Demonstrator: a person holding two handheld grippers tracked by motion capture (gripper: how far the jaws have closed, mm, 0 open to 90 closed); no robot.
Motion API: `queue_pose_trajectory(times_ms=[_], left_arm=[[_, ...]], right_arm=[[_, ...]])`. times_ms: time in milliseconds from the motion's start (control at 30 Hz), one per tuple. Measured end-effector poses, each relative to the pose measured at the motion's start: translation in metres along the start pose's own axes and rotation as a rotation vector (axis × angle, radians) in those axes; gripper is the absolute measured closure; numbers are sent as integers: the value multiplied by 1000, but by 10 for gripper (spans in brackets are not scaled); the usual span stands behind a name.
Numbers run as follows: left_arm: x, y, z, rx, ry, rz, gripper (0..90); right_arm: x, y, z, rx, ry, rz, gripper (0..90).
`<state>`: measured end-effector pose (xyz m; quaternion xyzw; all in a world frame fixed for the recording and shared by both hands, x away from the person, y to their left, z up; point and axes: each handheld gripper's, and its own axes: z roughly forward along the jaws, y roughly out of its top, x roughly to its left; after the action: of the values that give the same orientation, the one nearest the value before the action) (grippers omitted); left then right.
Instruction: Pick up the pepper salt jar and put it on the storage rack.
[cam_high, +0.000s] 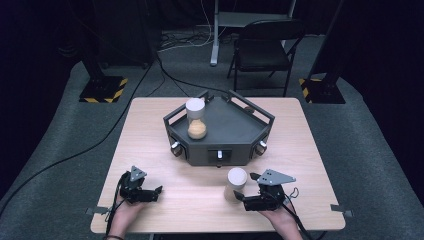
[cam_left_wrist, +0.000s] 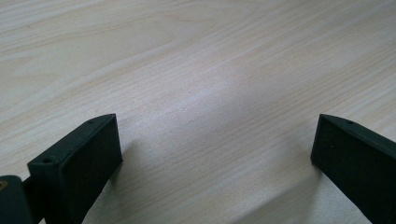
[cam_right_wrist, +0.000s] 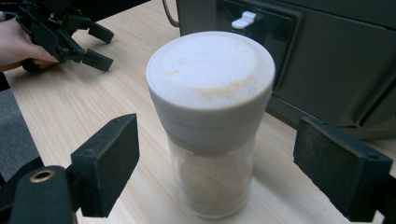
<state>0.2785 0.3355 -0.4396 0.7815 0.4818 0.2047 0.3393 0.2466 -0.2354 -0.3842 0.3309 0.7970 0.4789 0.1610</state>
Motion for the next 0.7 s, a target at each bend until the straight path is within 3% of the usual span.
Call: queue_pose_trajectory(times_ms=[333, 500, 700], left_arm=[[0, 0, 0, 0, 0, 0, 15], [0, 0, 0, 0, -1, 0, 15], [1, 0, 0, 1, -2, 3, 15]], right_arm=[[1, 7, 16, -2, -1, -19, 196], [0, 11, 24, 9, 8, -37, 324], [3, 18, 22, 33, -2, -54, 329]])
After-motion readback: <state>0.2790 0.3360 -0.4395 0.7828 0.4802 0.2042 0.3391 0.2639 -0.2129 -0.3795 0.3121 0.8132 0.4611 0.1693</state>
